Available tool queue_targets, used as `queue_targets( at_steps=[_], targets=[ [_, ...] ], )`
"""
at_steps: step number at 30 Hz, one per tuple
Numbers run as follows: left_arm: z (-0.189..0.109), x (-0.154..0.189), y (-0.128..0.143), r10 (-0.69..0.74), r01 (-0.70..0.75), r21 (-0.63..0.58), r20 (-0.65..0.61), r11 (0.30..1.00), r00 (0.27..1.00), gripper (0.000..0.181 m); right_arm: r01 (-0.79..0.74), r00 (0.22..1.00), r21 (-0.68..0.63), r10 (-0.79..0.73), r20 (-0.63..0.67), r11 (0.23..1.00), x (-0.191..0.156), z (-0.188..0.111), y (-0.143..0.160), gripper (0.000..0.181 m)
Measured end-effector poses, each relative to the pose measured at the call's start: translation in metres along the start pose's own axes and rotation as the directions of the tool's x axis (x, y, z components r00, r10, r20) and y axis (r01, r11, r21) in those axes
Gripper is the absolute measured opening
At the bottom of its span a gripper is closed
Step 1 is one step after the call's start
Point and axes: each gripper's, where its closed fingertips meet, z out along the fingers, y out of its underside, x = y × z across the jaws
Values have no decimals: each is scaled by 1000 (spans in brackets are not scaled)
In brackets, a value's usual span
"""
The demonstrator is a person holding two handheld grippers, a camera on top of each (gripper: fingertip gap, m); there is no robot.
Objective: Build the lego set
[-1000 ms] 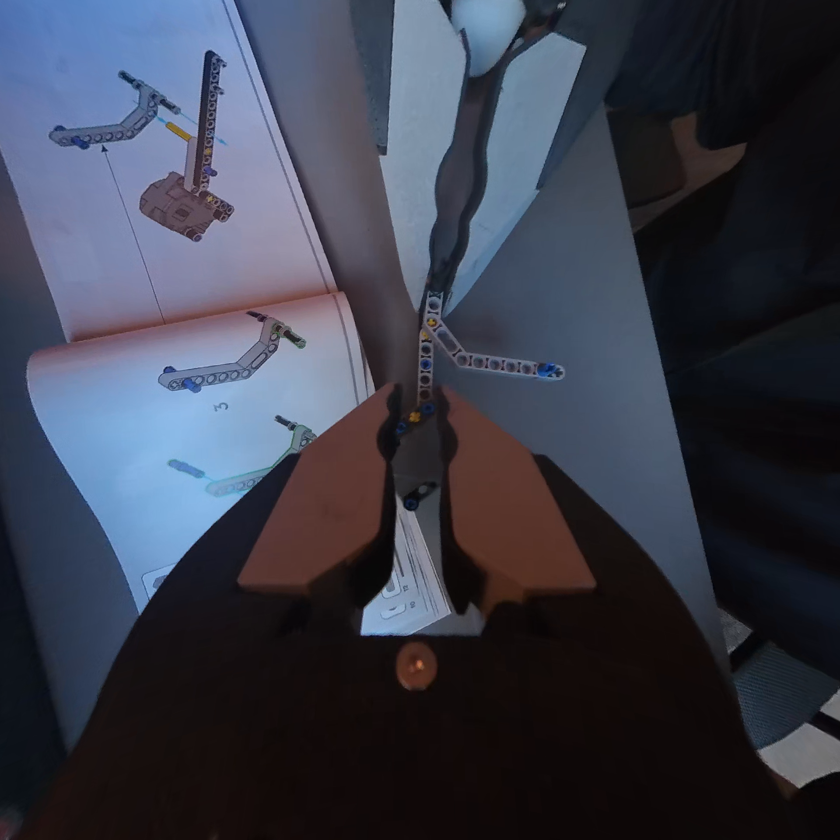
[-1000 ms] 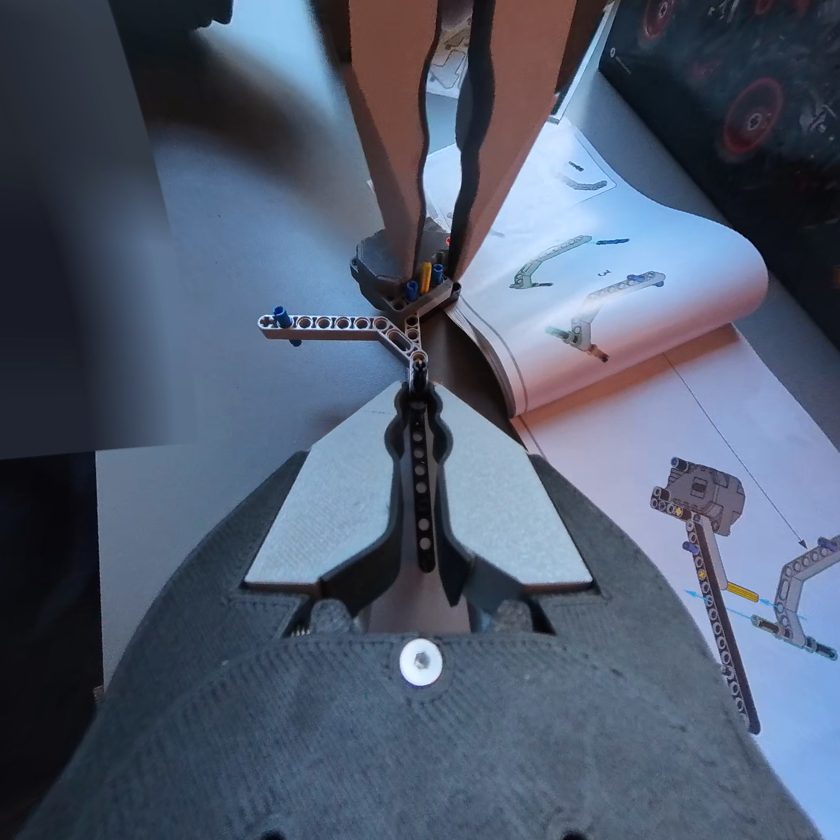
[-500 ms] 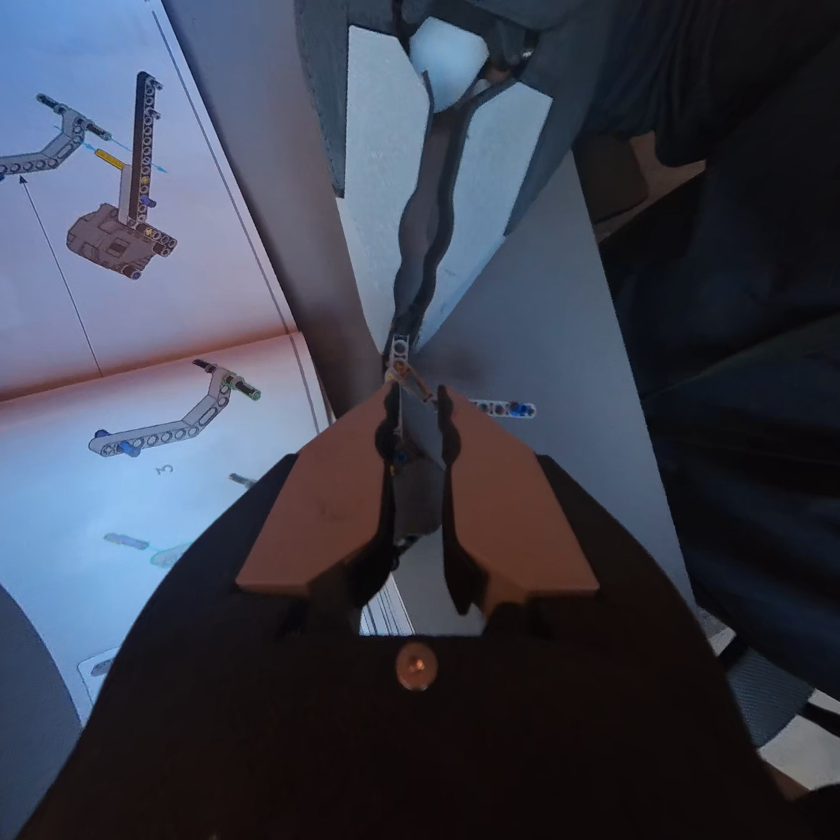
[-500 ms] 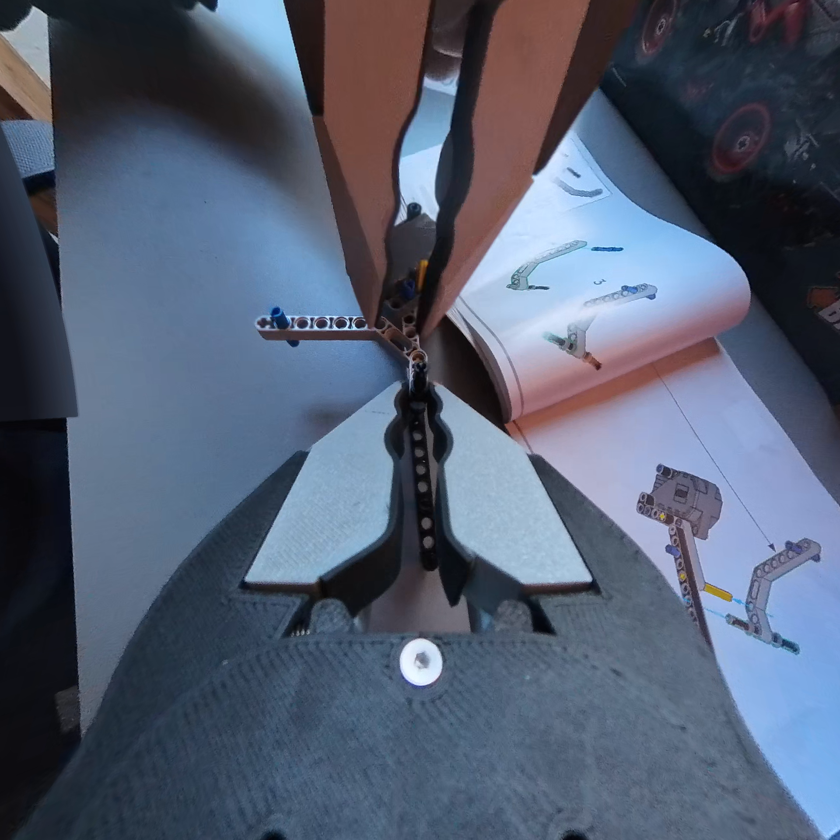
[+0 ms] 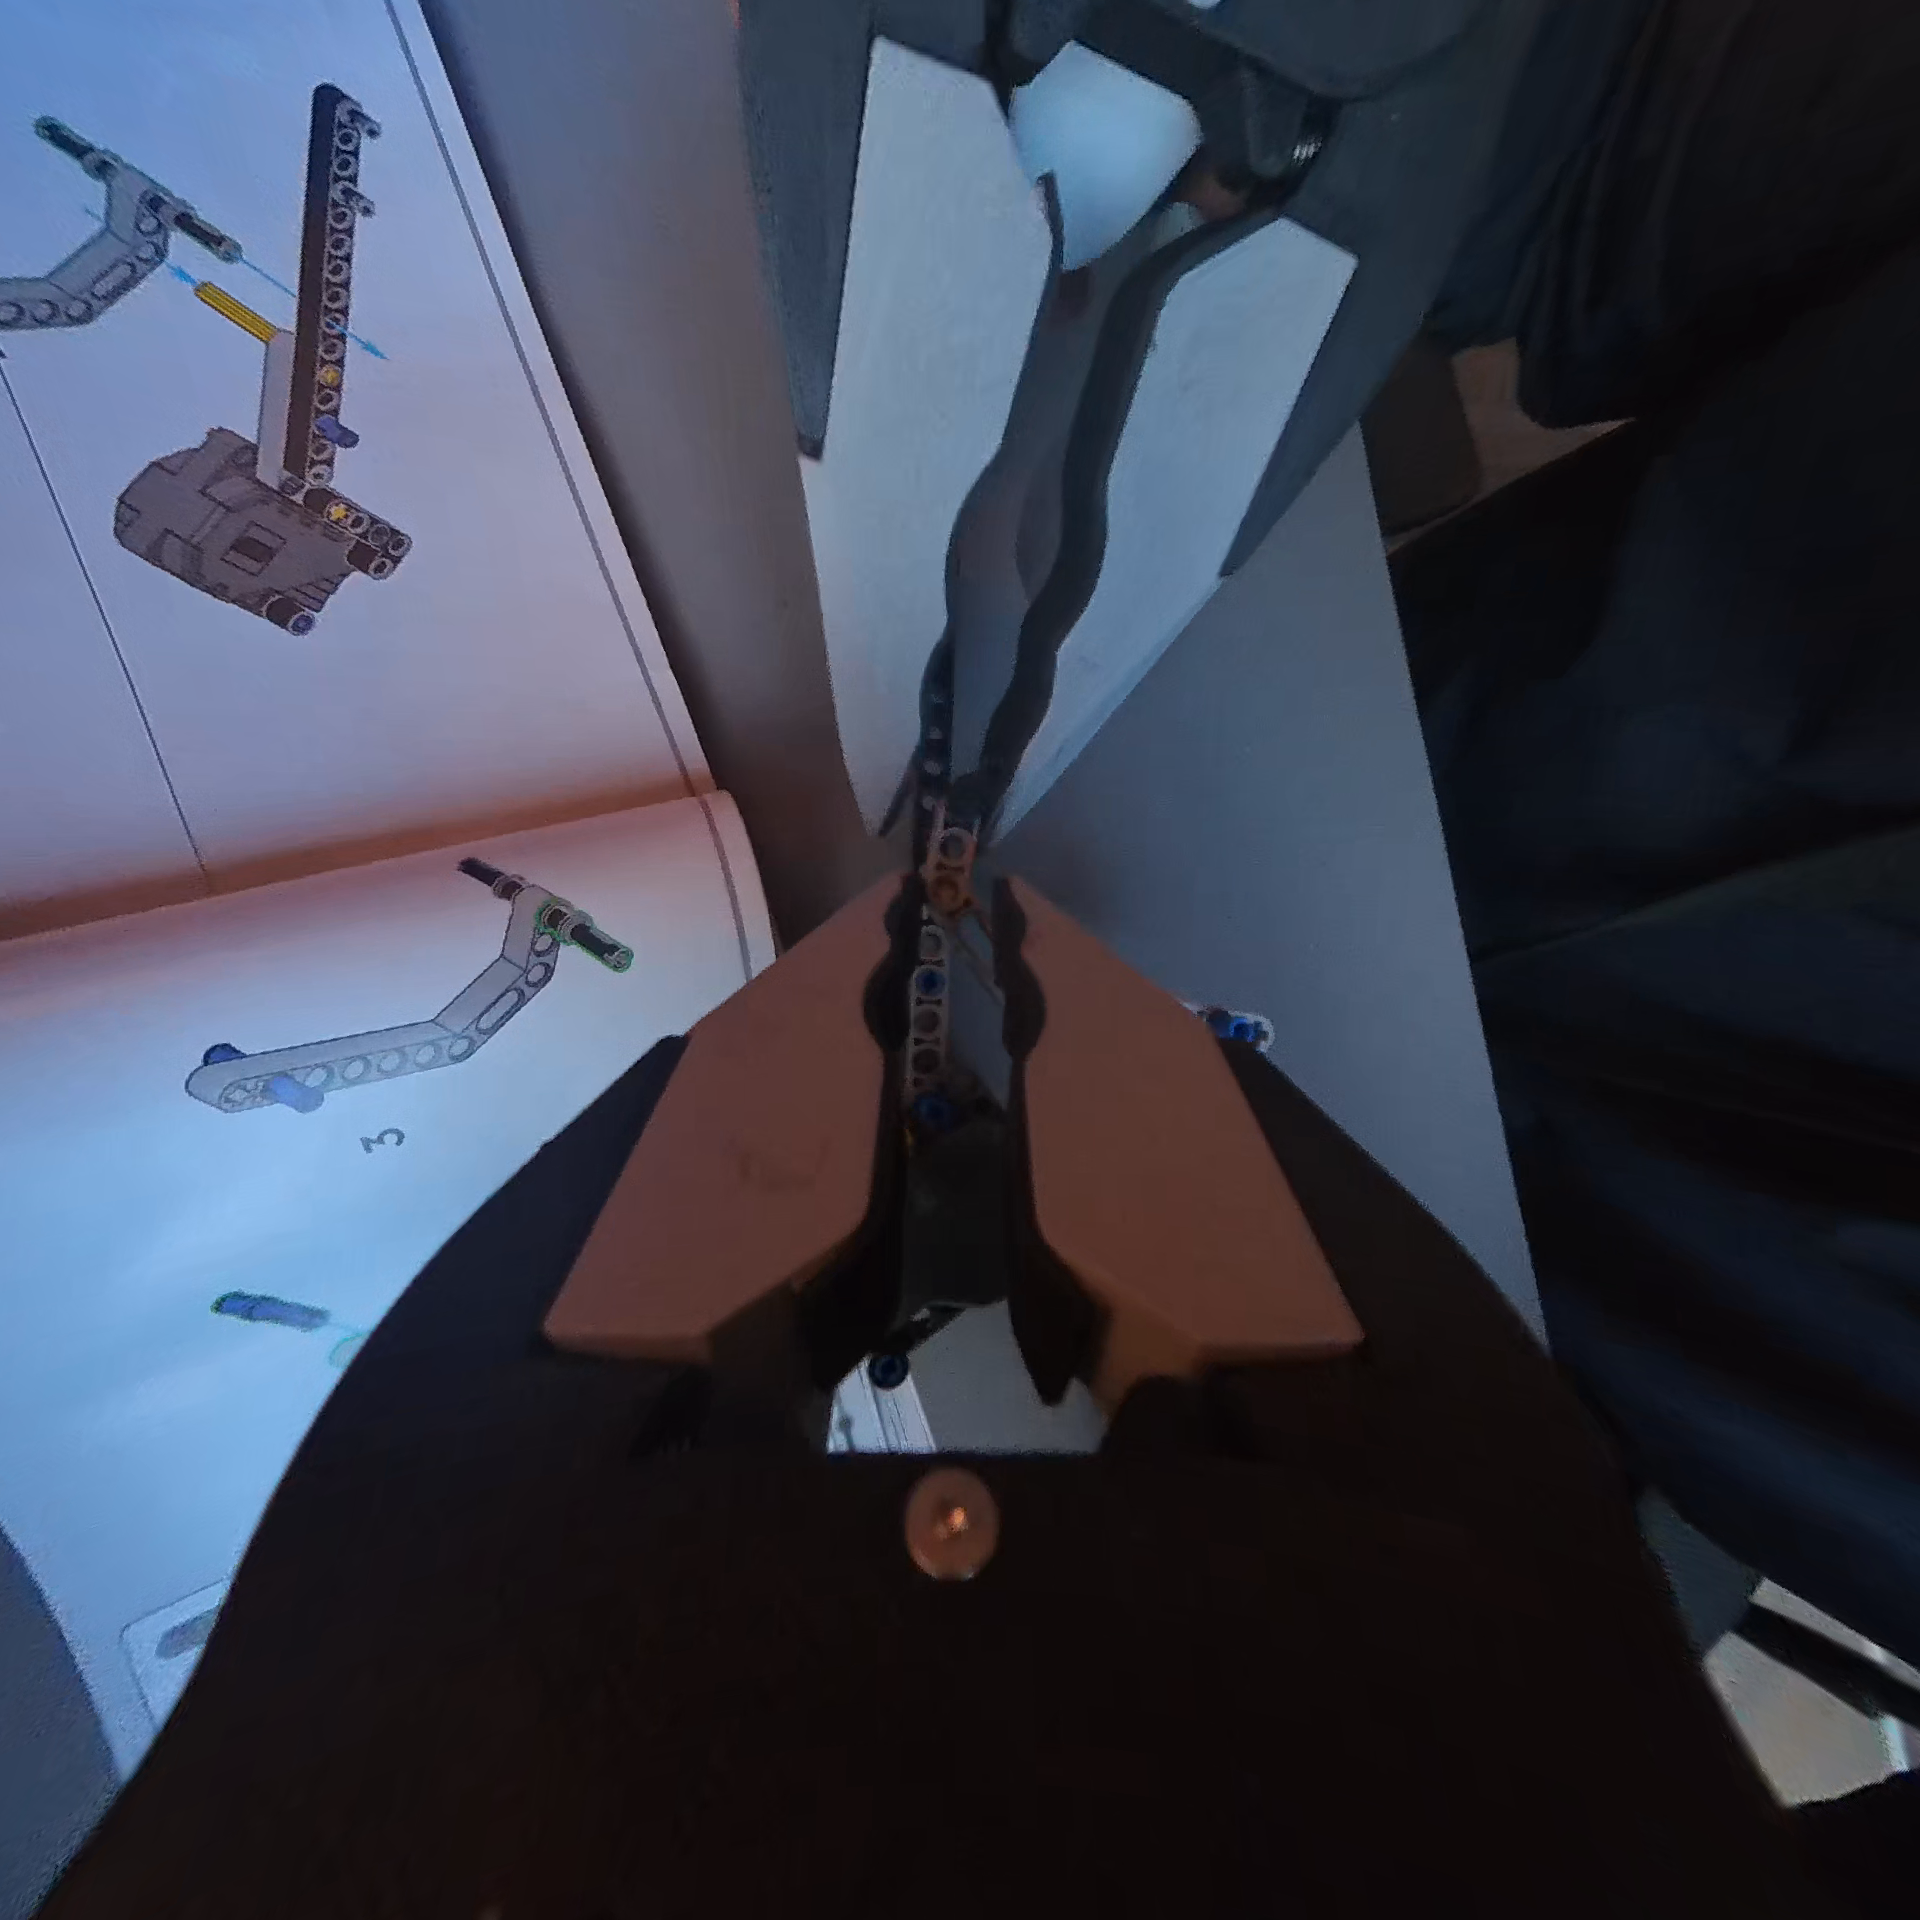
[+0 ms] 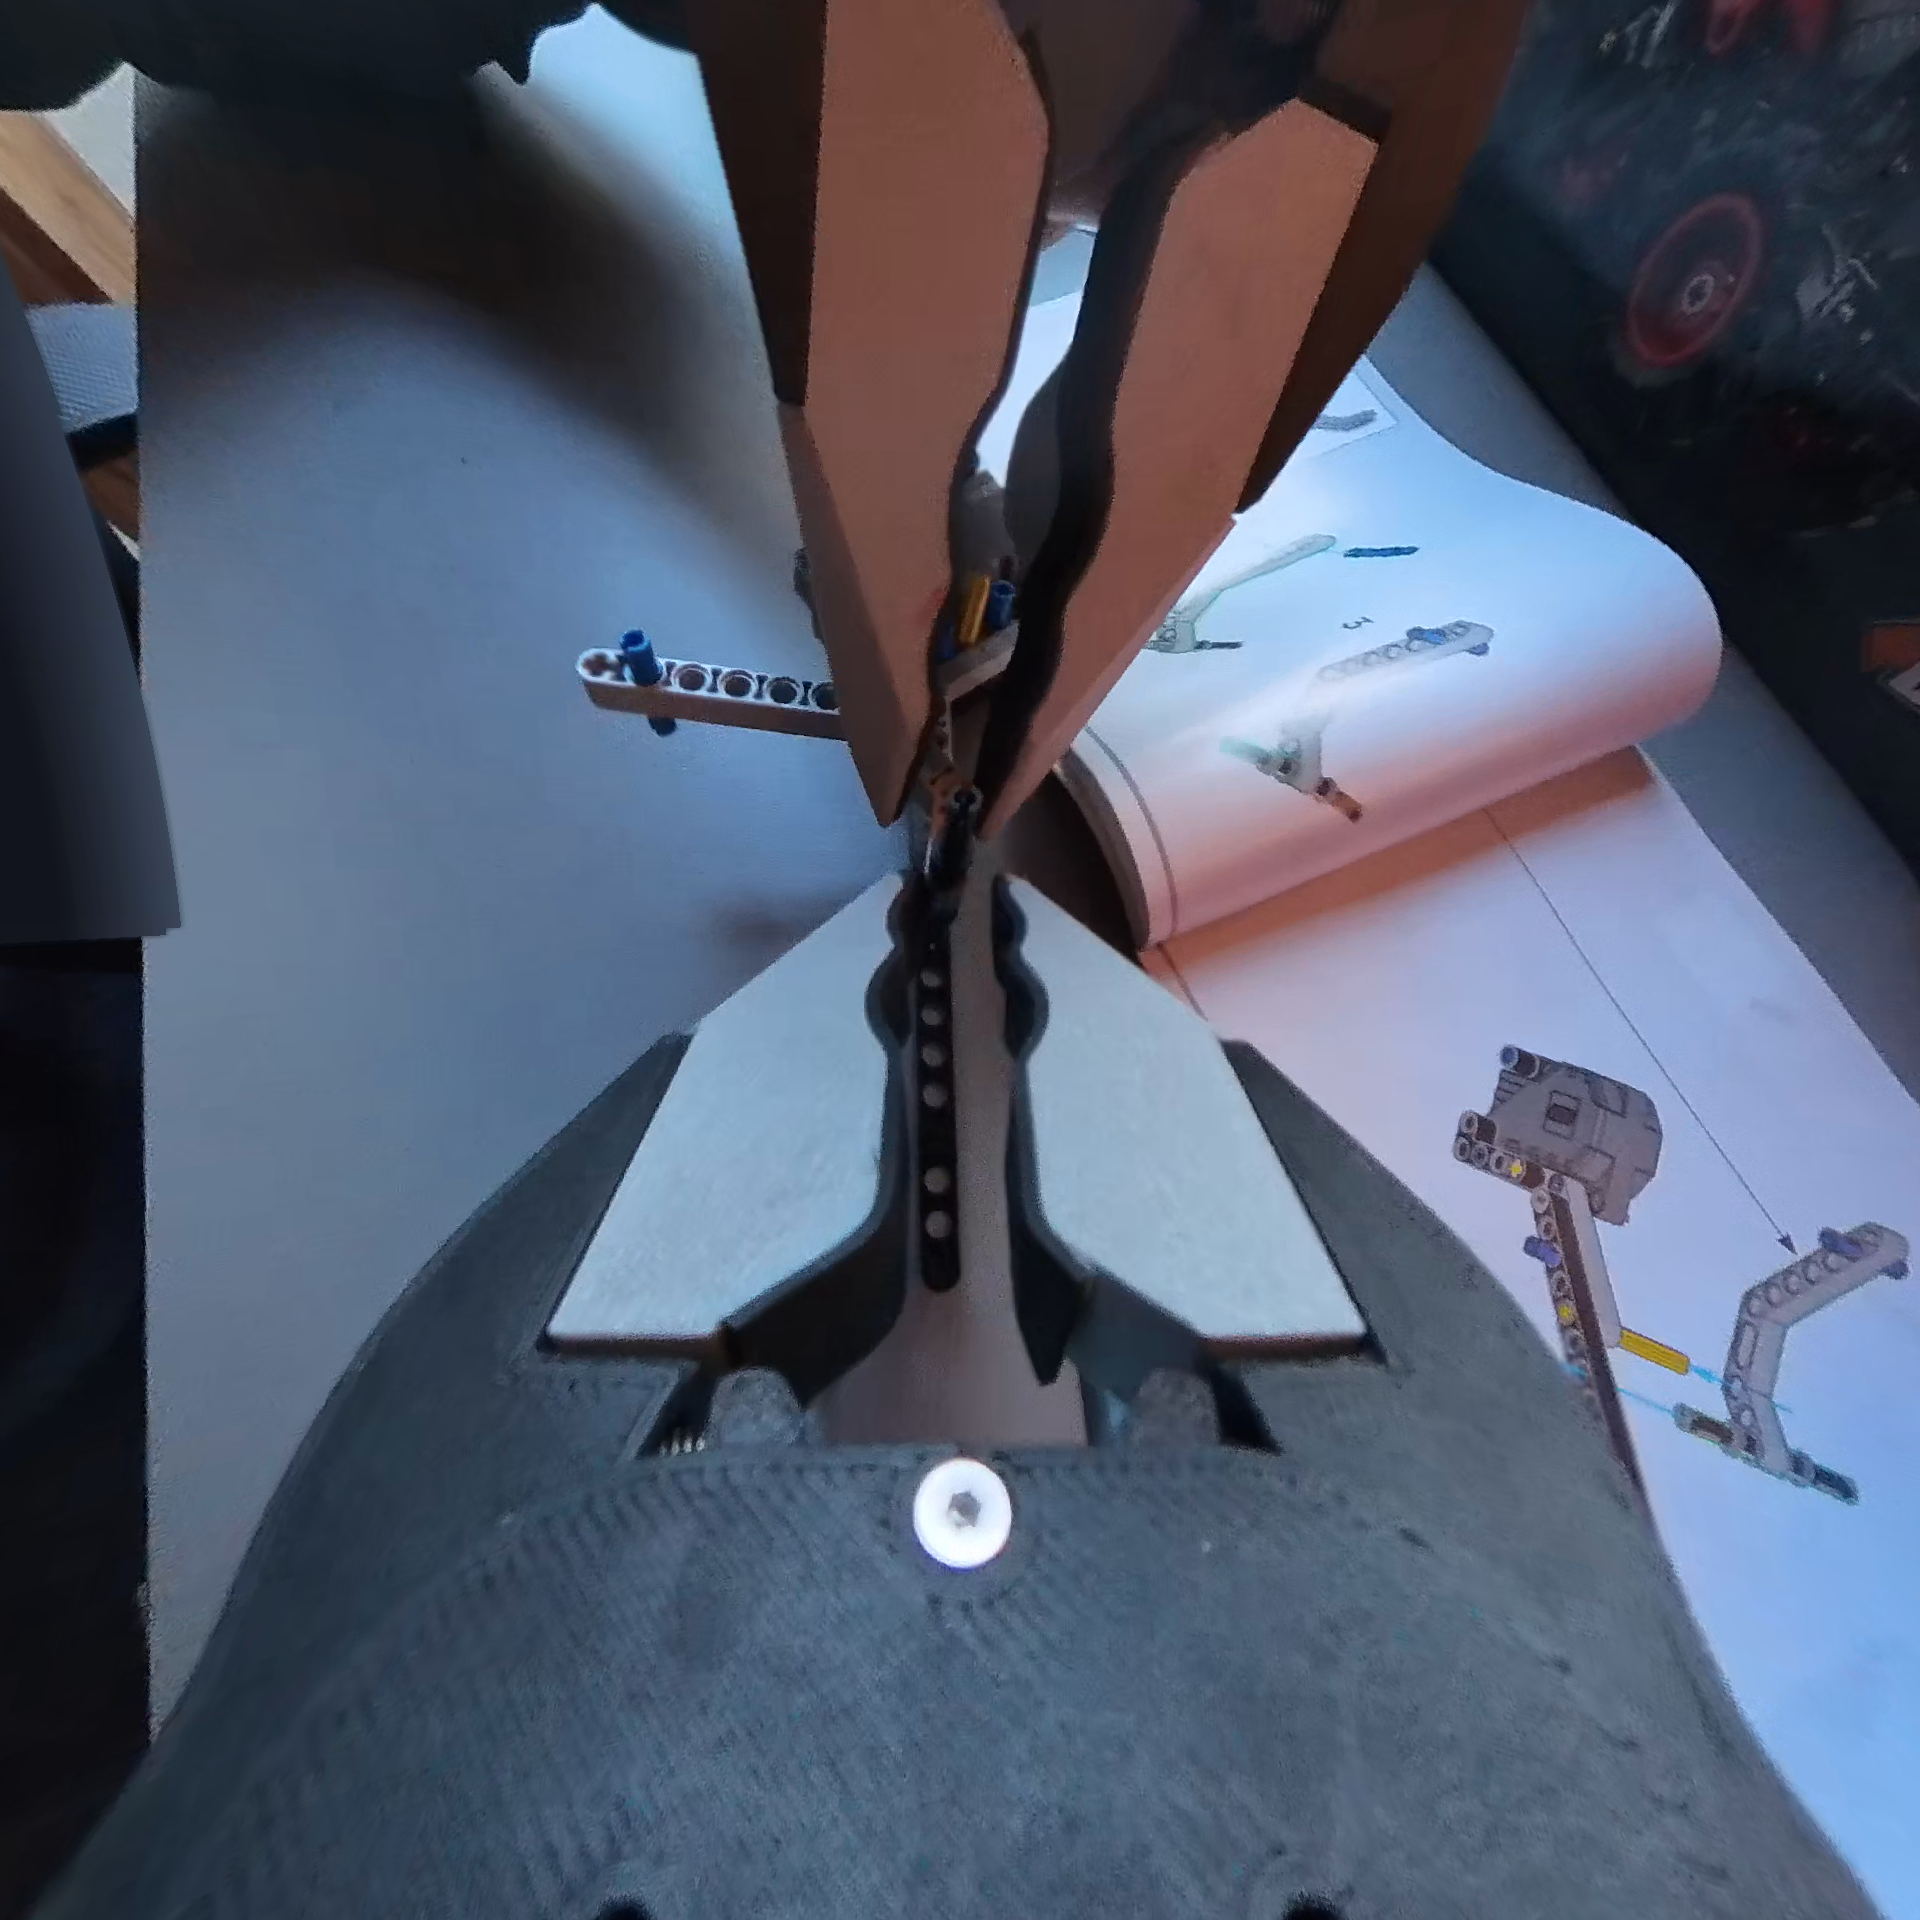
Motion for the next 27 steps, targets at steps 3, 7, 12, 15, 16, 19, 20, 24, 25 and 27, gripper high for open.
queue_targets(
  at_steps=[3, 7, 12, 15, 16, 19, 20, 24, 25, 27],
  targets=[
    [-1, -1, 0, -6, 6, 3, -5, 1000, 1000, 11, -4, 1000, 20, 4, -3, 1000, 1, -4, -3, 12],
    [0, -2, 0, -6, 6, 2, 12, 1000, 1000, 10, 5, 1000, 16, -5, 14, 1000, -1, -5, -5, 7],
    [1, -4, -2, -2, 2, 13, 37, 1000, 999, 9, 32, 999, -32, -32, -2, 999, 0, -5, -3, 6],
    [2, -5, -2, 9, -10, 24, 52, 1000, 999, 8, 32, 999, -26, -32, 3, 999, 0, -4, -2, 6],
    [2, -6, -3, 12, -14, 27, 59, 1000, 998, 8, 34, 999, -17, -34, 4, 999, 0, -4, -2, 6],
    [2, -6, -3, 19, -21, 30, 76, 999, 997, 8, 3, 1000, 30, -3, 8, 1000, 0, -4, -2, 5],
    [3, -6, -3, 19, -22, 32, 75, 999, 997, 8, -1, 1000, 47, 1, 8, 999, 0, -4, -2, 5],
    [3, -7, -3, 17, -22, 50, 90, 998, 996, 7, -34, 999, 42, 32, 30, 999, 0, -4, -2, 6],
    [3, -6, -3, 18, -23, 56, 93, 998, 996, 7, -70, 996, 39, 68, 60, 997, -1, -5, -3, 5],
    [6, -2, -4, 15, -19, 61, 78, 998, 997, 7, -69, 994, 9, 68, 81, 998, -4, -7, -2, 5]
  ],
)
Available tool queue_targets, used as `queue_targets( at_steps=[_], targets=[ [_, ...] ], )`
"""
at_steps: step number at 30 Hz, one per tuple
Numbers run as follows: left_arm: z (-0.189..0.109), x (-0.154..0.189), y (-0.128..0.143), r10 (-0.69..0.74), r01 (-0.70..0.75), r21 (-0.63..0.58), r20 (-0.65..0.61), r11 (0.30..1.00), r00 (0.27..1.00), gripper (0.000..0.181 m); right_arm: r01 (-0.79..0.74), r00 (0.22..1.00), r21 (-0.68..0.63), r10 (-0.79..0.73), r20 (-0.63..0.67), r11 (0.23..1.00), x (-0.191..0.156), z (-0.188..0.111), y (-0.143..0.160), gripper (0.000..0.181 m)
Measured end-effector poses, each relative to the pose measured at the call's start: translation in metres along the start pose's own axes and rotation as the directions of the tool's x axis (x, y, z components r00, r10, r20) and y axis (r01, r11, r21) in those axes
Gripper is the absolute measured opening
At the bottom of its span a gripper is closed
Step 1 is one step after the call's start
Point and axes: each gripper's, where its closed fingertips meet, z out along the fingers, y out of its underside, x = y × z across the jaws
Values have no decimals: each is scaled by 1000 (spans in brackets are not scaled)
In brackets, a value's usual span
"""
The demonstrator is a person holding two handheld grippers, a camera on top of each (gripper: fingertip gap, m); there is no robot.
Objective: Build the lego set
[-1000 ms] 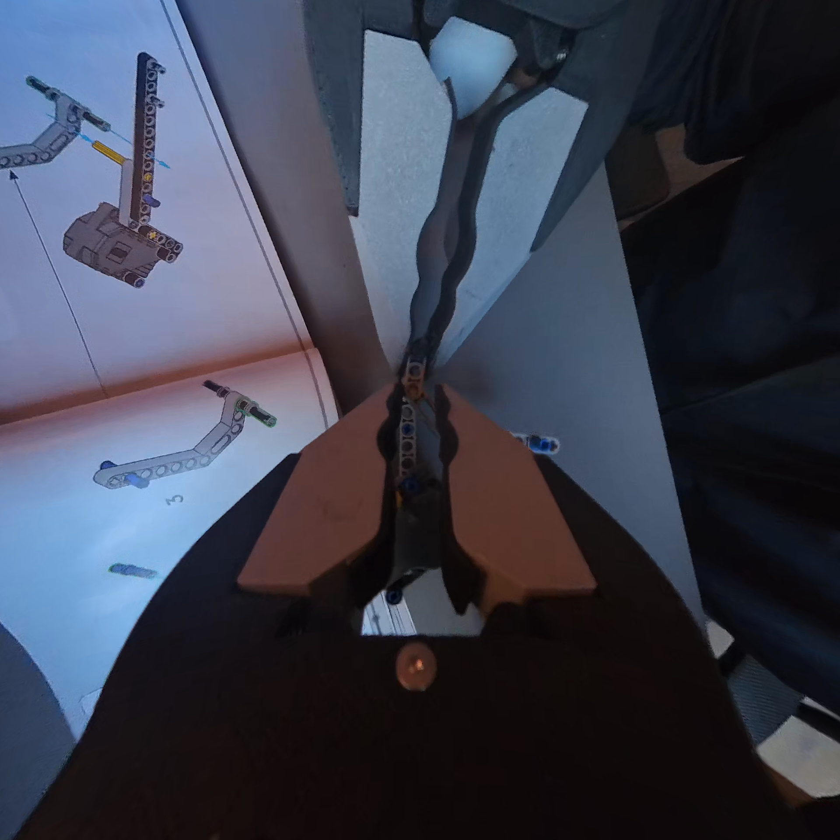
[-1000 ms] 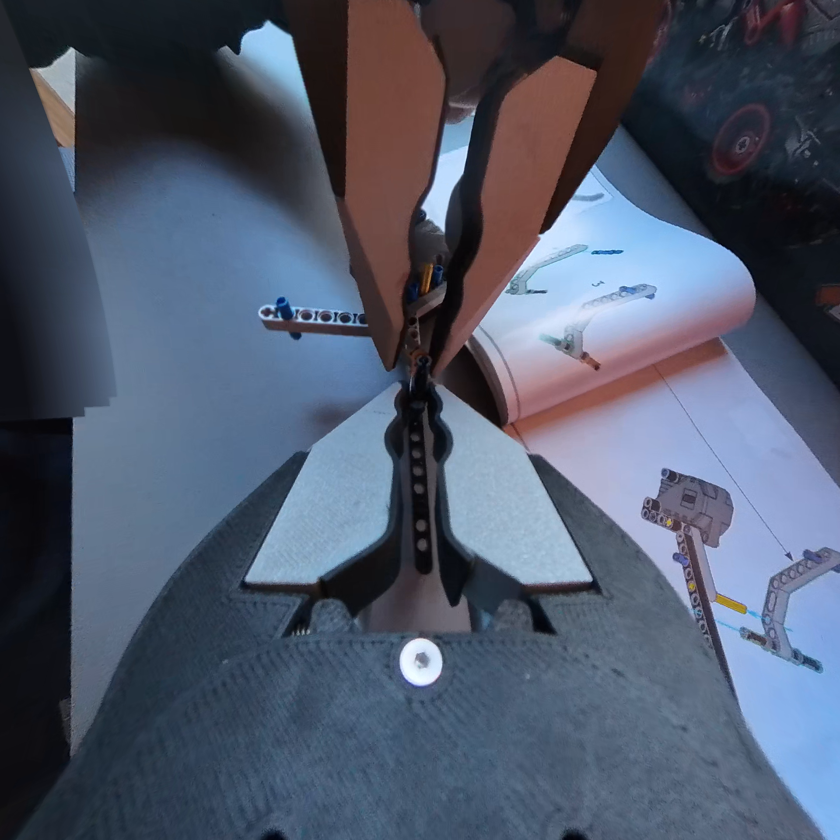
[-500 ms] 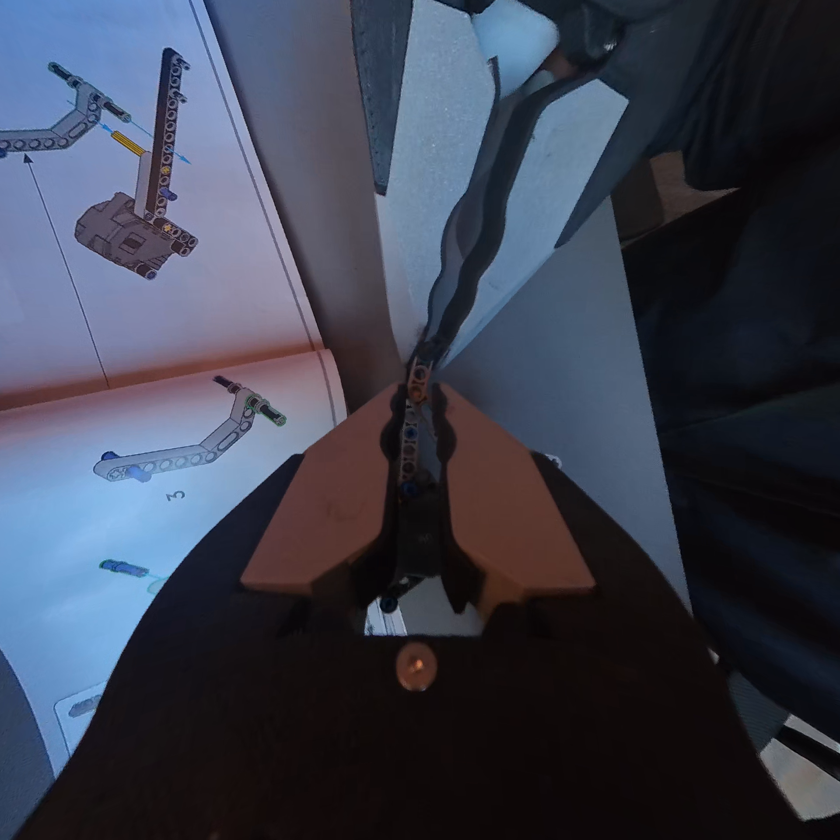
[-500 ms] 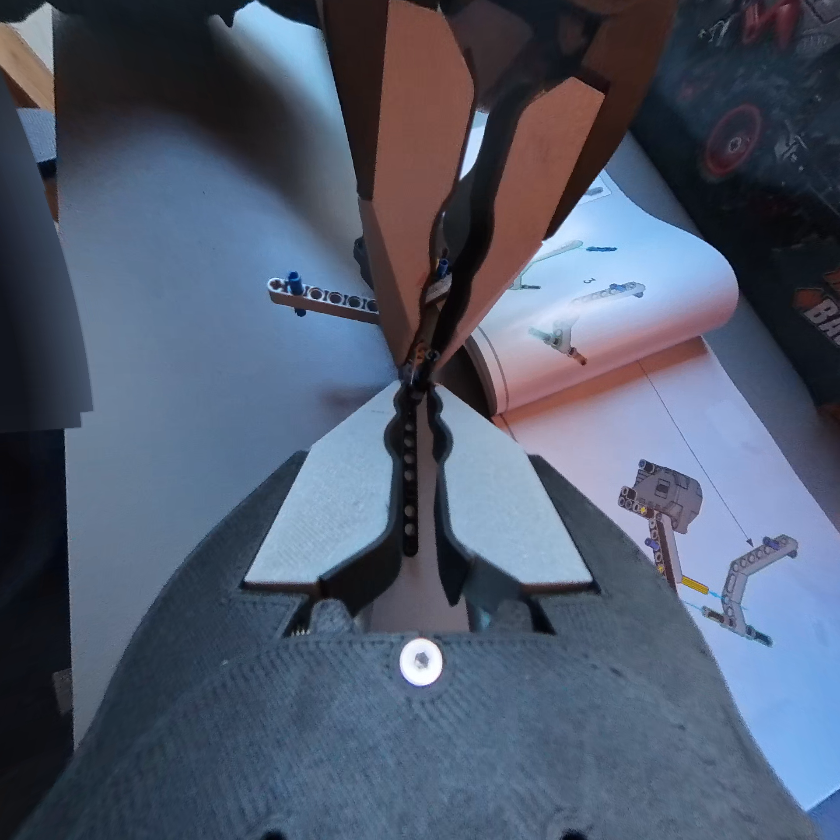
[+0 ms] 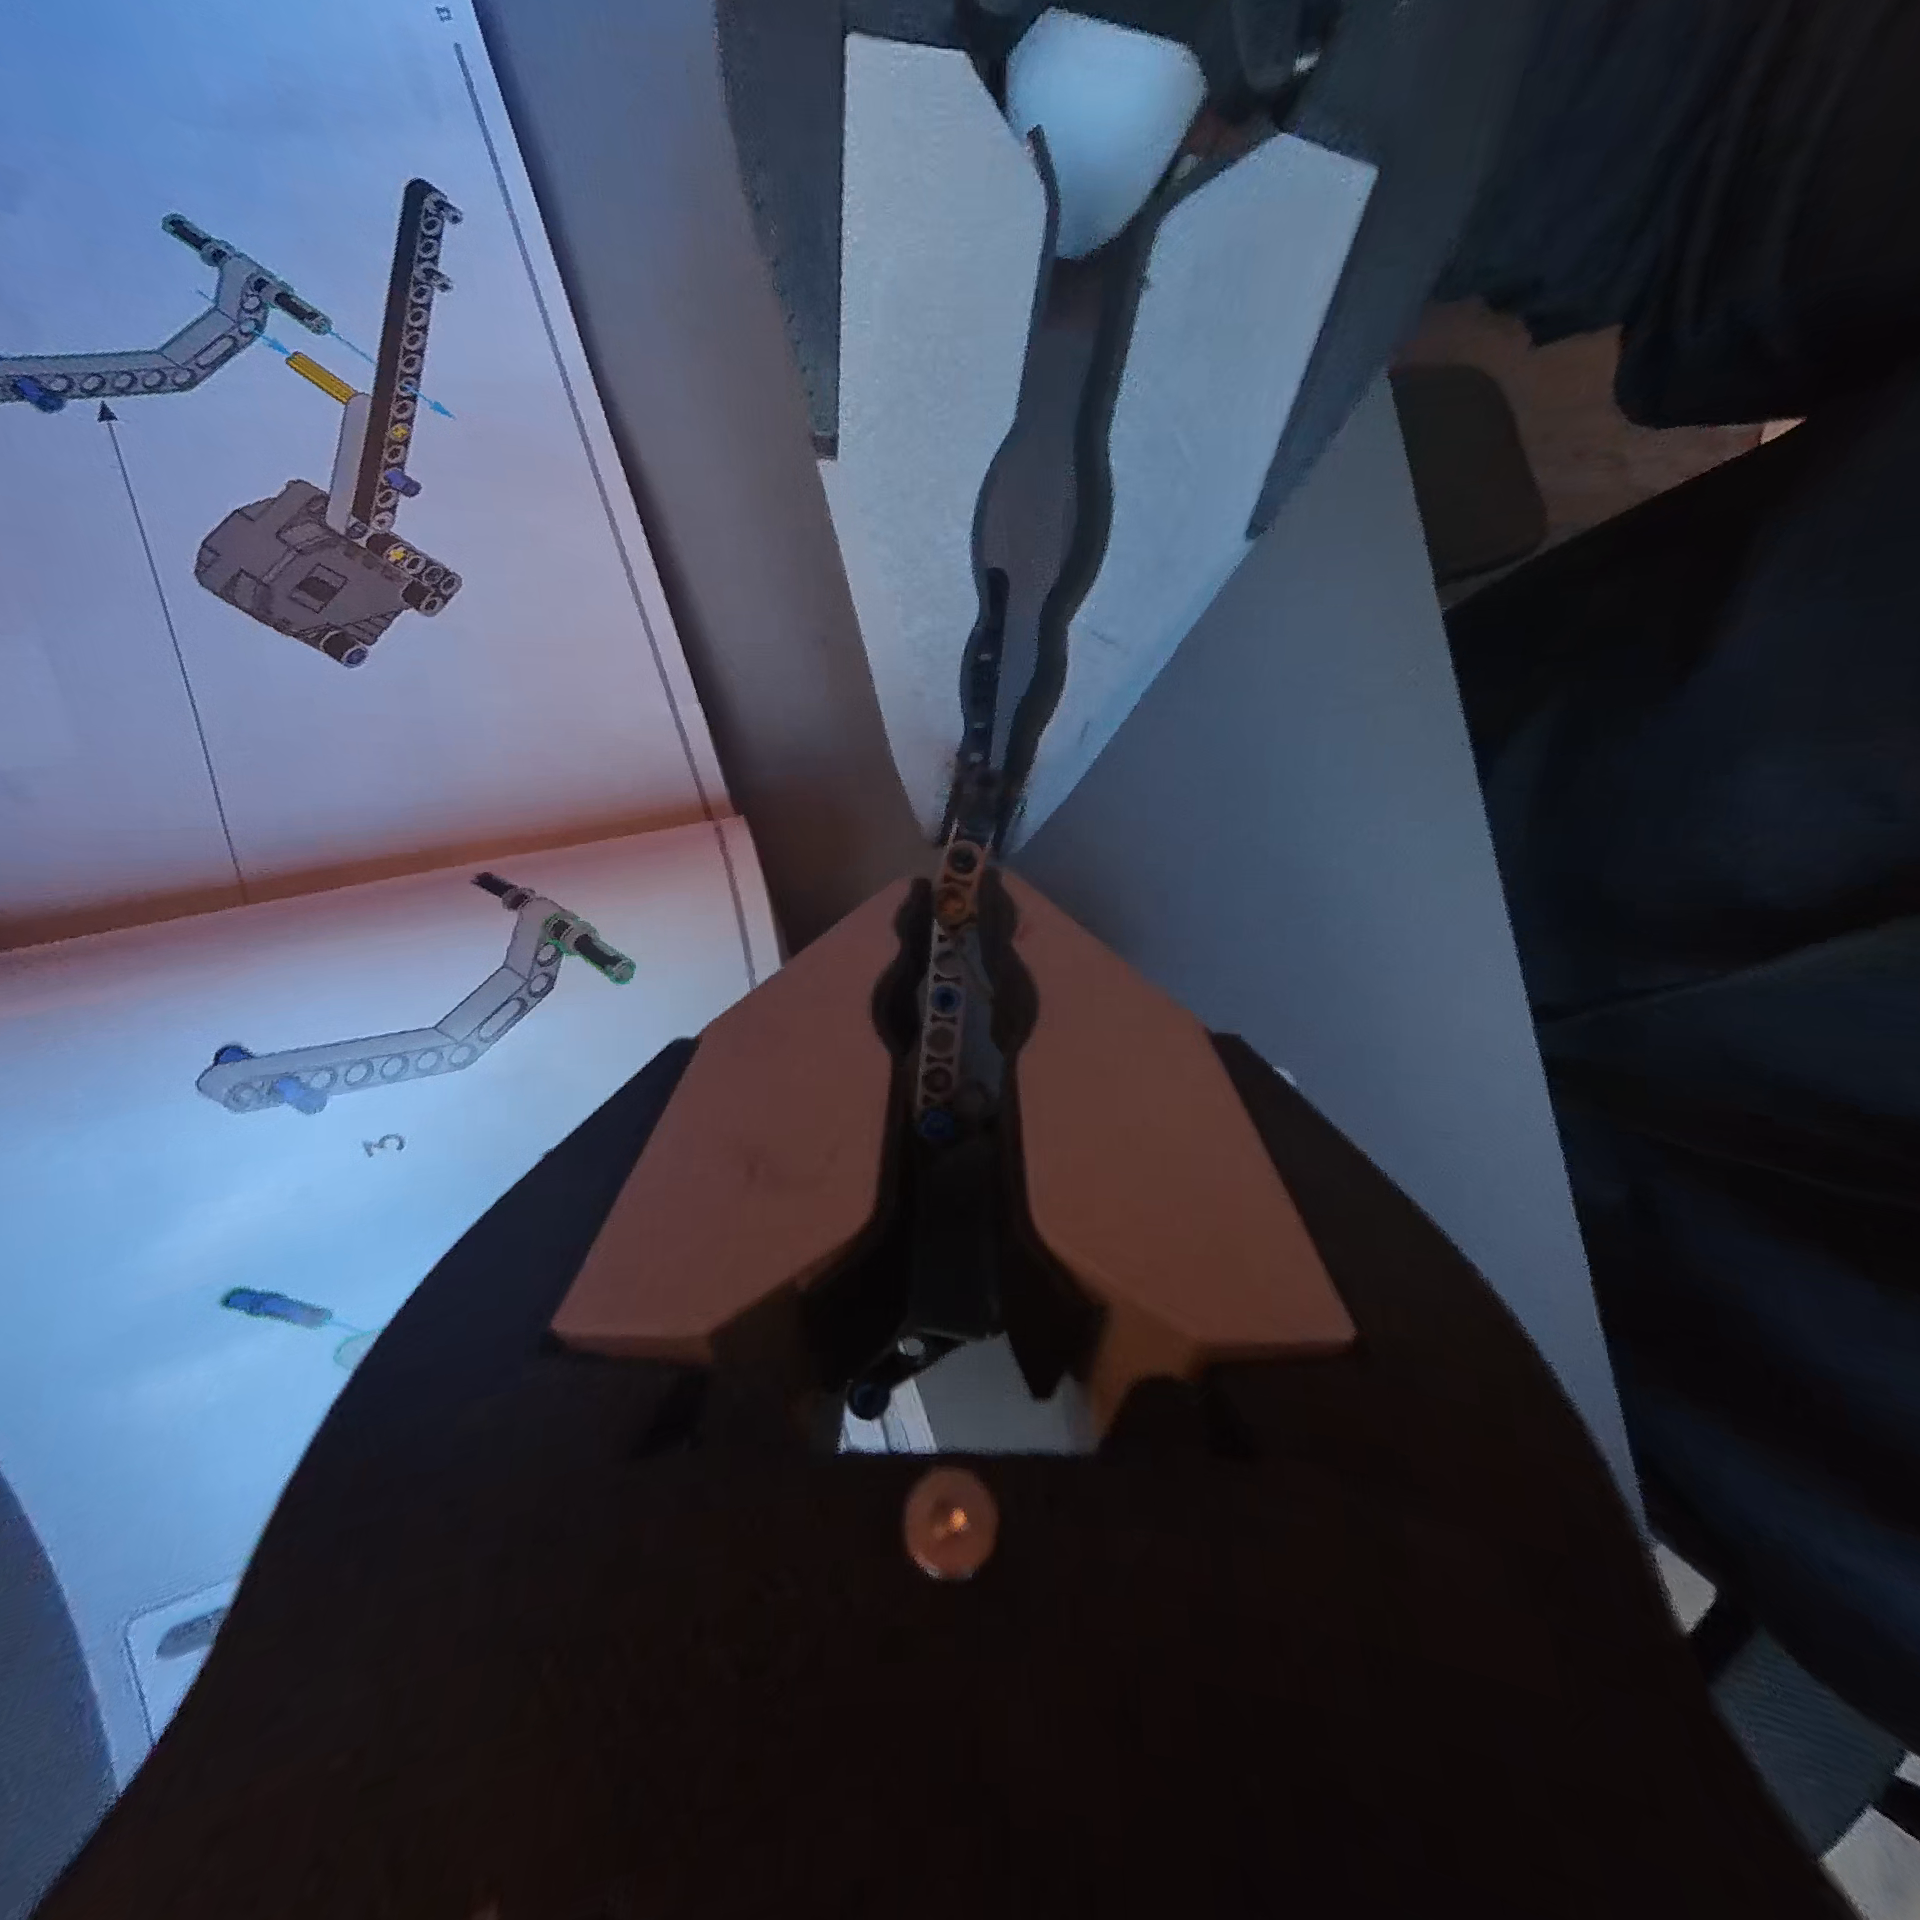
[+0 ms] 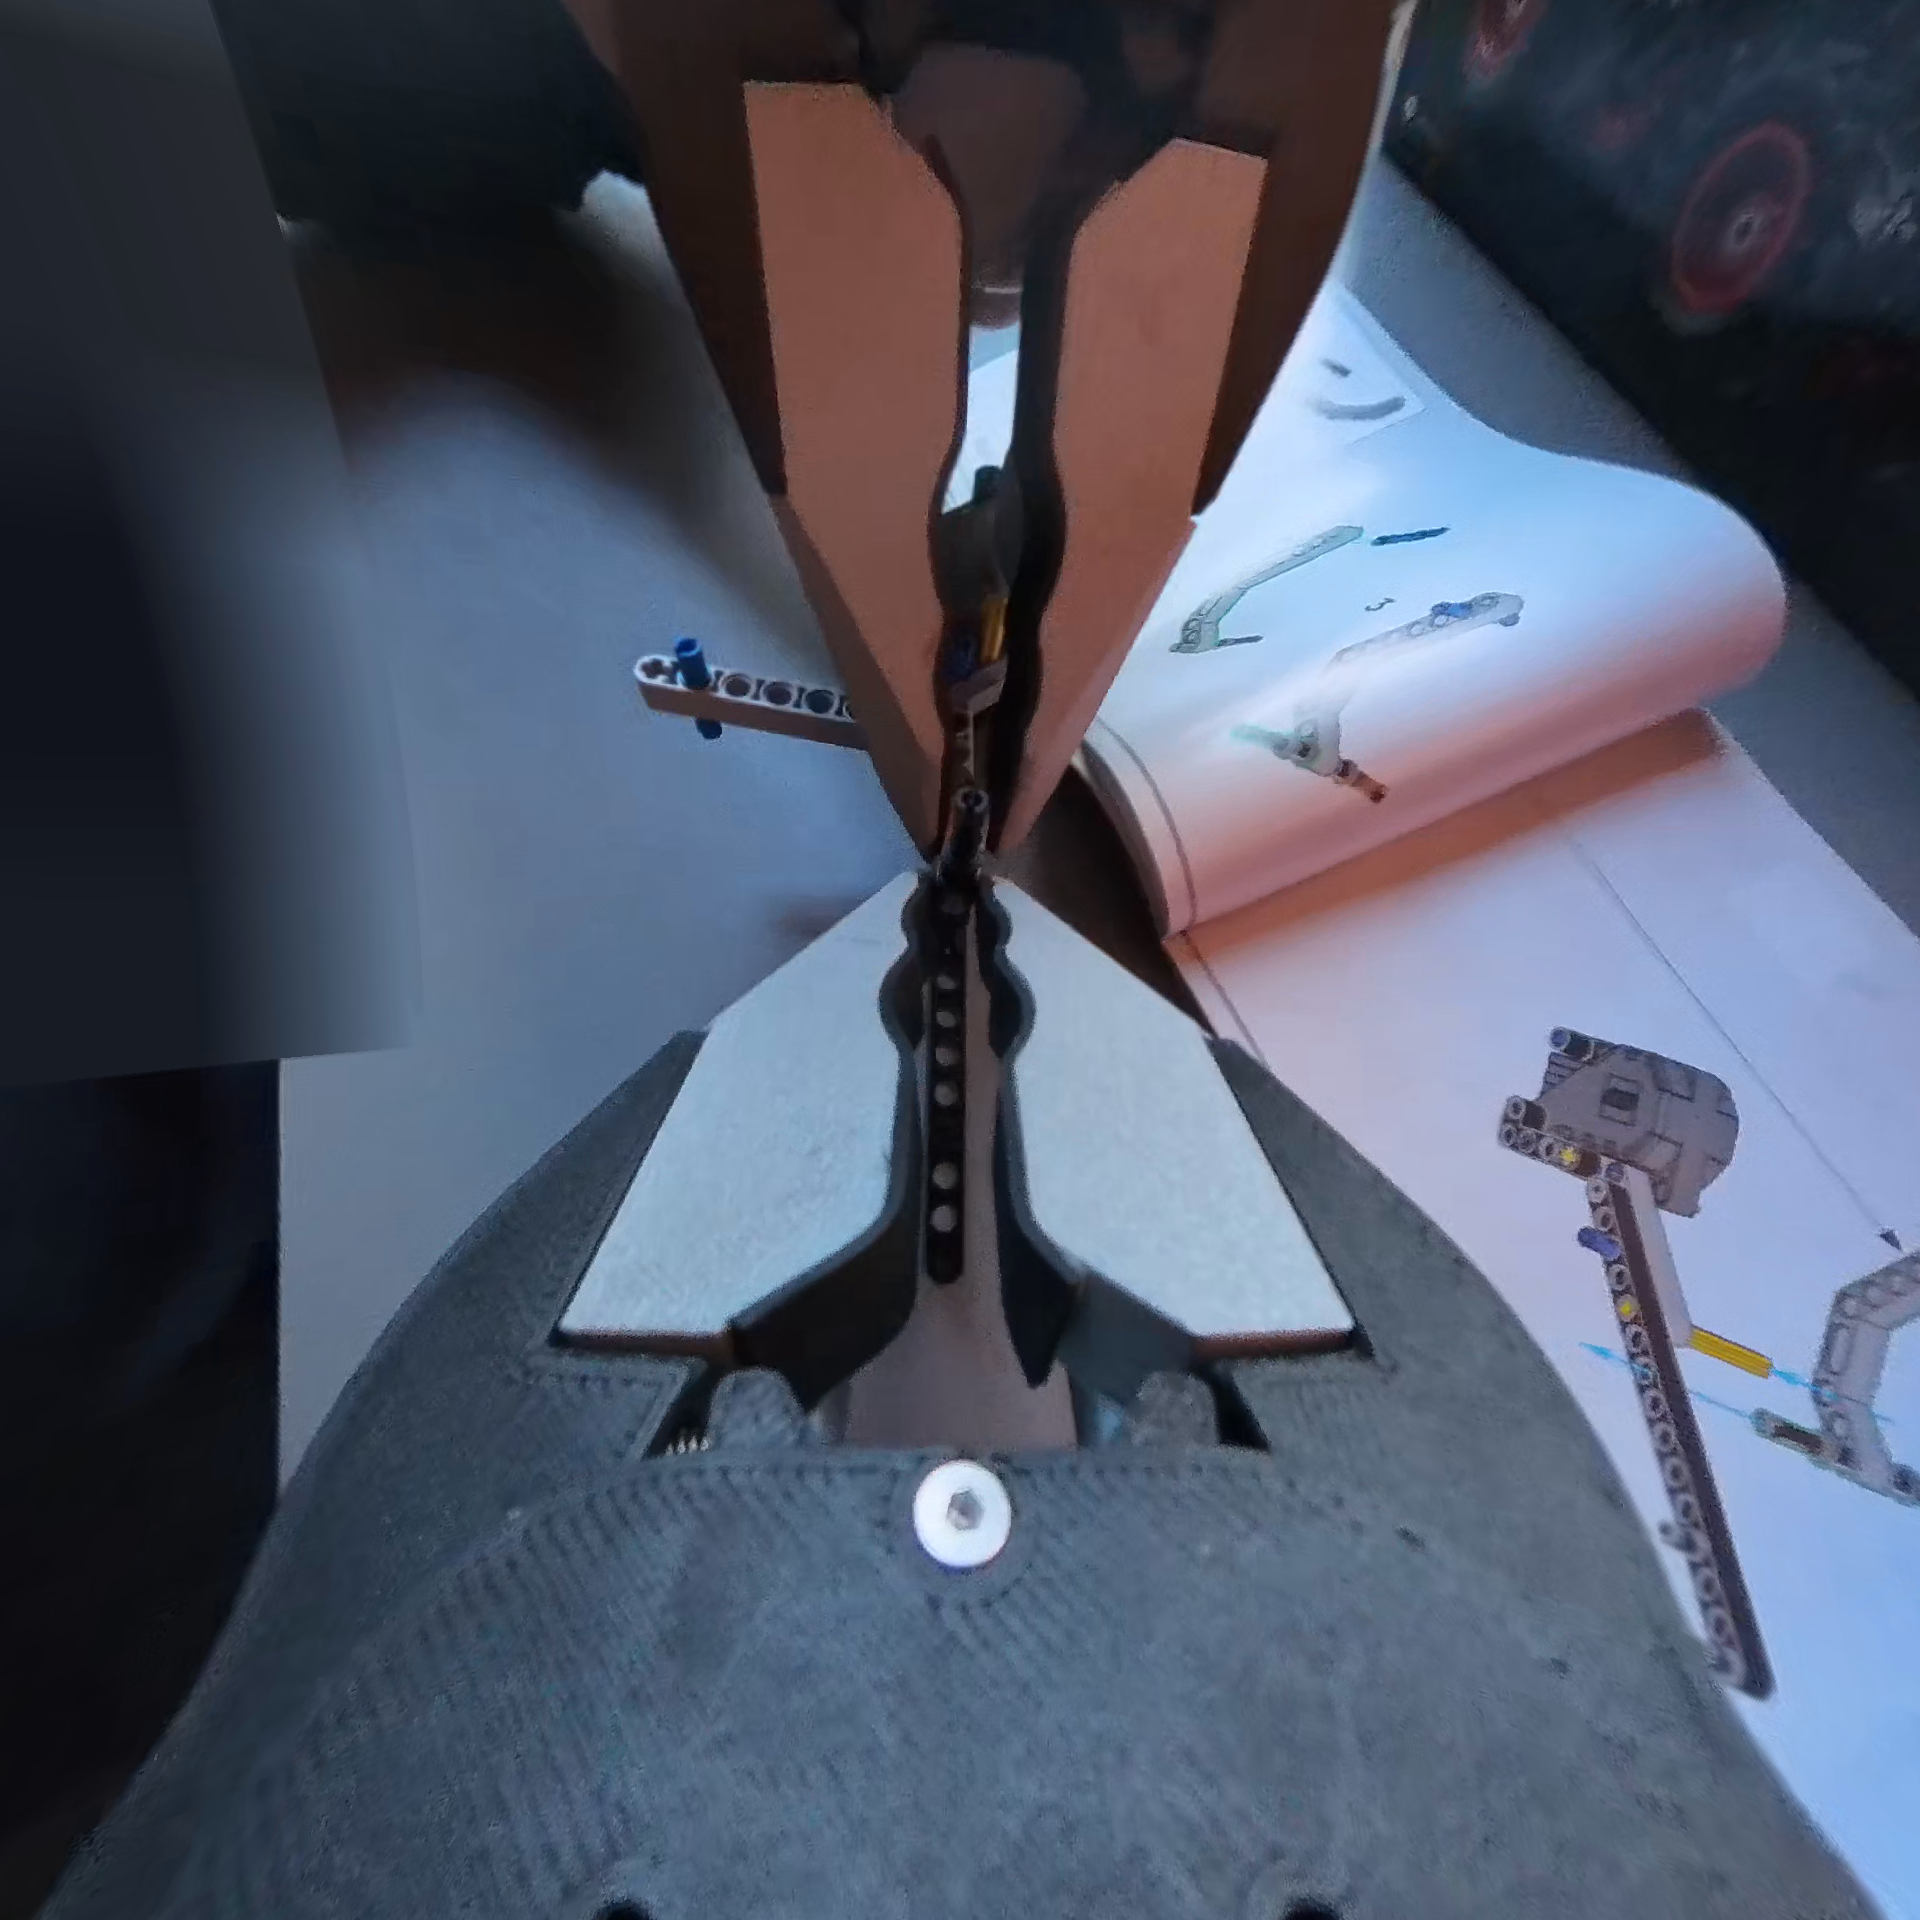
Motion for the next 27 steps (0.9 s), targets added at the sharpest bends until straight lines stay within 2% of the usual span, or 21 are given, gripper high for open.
queue_targets(
  at_steps=[2, 6, 17, 23, 27],
  targets=[
    [2, 2, -1, 11, -11, -10, 8, 1000, 1000, 7, 51, 997, -40, -54, -56, 998, 2, -3, 0, 13],
    [1, 2, -1, 42, -41, -29, 46, 999, 998, 7, 95, 990, -70, -101, -97, 993, -1, -8, -6, 9],
    [2, 3, -1, 36, -36, -2, 65, 999, 997, 7, 70, 992, -162, -86, -94, 984, -2, -8, 1, 6],
    [2, 2, -2, 30, -31, 9, 69, 999, 997, 7, 135, 977, -273, -174, -126, 953, -1, -6, 7, 5],
    [2, 2, -2, 39, -40, 5, 81, 999, 996, 8, 120, 976, -285, -165, -140, 951, 1, -7, 3, 7]
  ],
)
